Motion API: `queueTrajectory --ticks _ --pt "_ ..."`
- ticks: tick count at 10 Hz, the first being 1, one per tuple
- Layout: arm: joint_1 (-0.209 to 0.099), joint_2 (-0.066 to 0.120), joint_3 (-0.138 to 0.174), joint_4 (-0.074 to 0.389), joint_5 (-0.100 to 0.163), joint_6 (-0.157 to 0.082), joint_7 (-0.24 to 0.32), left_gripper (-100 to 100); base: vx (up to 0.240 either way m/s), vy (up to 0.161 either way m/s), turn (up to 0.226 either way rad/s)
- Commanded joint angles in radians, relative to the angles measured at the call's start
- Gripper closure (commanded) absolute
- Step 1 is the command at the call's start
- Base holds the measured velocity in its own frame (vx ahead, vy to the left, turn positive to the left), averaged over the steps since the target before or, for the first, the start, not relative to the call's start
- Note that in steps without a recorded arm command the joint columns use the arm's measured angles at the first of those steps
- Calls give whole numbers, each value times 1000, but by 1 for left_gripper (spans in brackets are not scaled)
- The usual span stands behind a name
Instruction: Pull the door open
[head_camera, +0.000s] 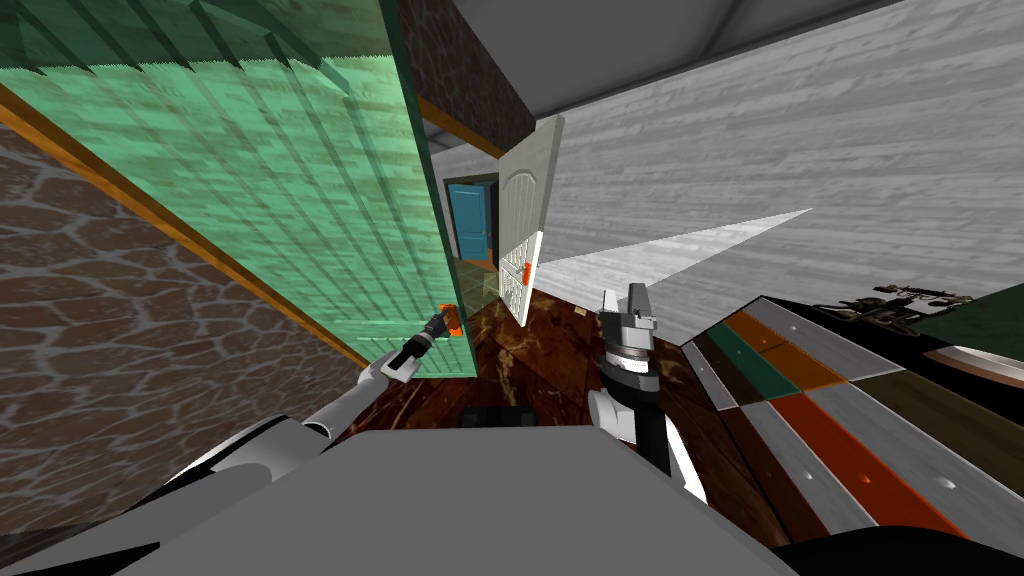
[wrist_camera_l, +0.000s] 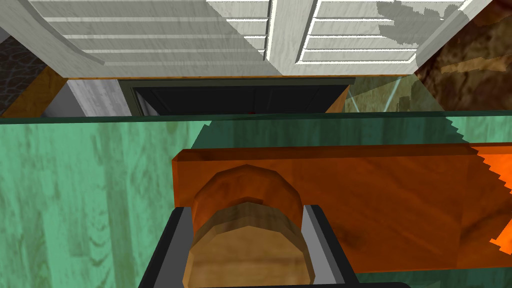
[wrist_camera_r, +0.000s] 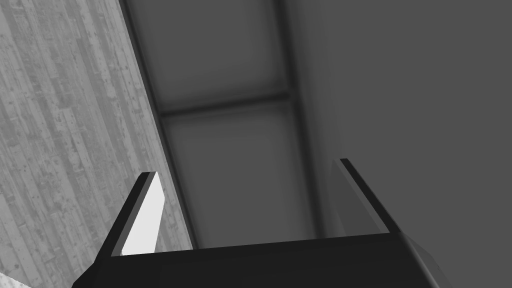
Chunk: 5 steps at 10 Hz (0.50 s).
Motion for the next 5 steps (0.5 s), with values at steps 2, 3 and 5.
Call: queueTrajectory --ticks 2,3,5 --pt "-1 1 2 1 1 -1 0 100 -2 -3 -8" --pt "-1 1 2 1 1 -1 0 100 0 0 0" --pt "20 30 -14 -15 0 -23 26 100 -3 -5 -15"
